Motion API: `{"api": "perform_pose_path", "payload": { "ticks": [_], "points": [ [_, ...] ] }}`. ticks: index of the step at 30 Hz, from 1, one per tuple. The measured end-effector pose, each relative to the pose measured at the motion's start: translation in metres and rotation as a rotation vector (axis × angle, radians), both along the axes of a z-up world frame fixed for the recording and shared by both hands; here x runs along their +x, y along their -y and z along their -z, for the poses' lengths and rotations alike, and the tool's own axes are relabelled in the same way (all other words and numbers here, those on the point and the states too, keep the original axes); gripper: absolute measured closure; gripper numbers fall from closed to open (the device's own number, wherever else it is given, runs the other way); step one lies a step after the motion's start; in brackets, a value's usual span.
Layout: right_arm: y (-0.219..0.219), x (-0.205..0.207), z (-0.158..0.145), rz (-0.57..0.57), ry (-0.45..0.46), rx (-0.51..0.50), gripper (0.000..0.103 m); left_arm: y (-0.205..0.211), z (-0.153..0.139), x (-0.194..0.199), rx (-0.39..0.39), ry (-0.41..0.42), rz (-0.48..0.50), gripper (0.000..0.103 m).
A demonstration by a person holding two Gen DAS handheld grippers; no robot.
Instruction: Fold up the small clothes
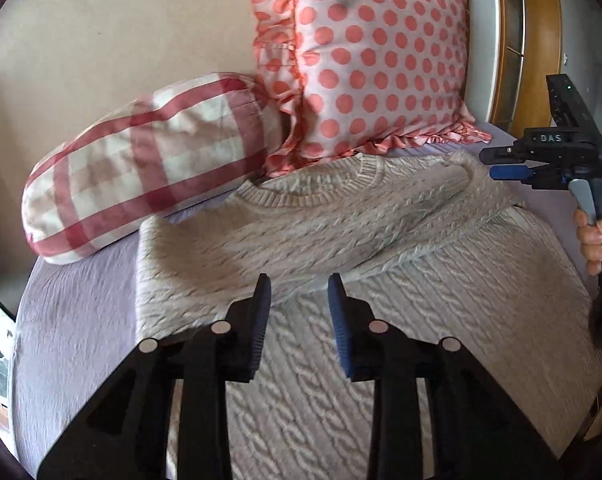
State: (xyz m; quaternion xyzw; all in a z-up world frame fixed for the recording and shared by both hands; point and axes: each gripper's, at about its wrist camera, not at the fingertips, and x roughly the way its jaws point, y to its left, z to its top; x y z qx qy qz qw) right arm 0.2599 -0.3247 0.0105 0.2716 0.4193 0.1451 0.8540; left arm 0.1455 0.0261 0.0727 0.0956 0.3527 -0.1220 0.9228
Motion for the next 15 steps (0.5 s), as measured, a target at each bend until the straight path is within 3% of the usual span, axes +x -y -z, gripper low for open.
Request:
{"api": "perform_pose_path", "payload": {
  "ticks": [2,5,7,8,12,15],
  "points": [
    [-0.002,0.014,0.017,0.026,-0.058,-0.011,0.054,-0.028,0.0,-0.02,-0.015,-0.007,-0.054,0.061],
    [-0.009,0.03,0.035,0.029,-0.093,-0.022,0.057,-0.066,0.006,-0.045,-0.062,-0.046,-0.12,0.058],
    [-0.014,0.033,0.037,0.018,-0.058,-0.022,0.088,-0.085,0.012,-0.057,-0.103,-0.08,-0.147,0.056],
    [-0.013,0.03,0.035,0.02,-0.042,-0.007,0.091,-0.092,0.016,-0.062,-0.123,-0.093,-0.154,0.056],
    [0.004,0.002,0.007,0.102,0.067,0.014,0.092,-0.109,0.026,-0.075,-0.205,-0.133,-0.143,0.052],
    [0.015,-0.002,0.004,0.159,0.03,-0.081,0.091,-0.114,0.031,-0.082,-0.254,-0.157,-0.12,0.045]
  ]
}}
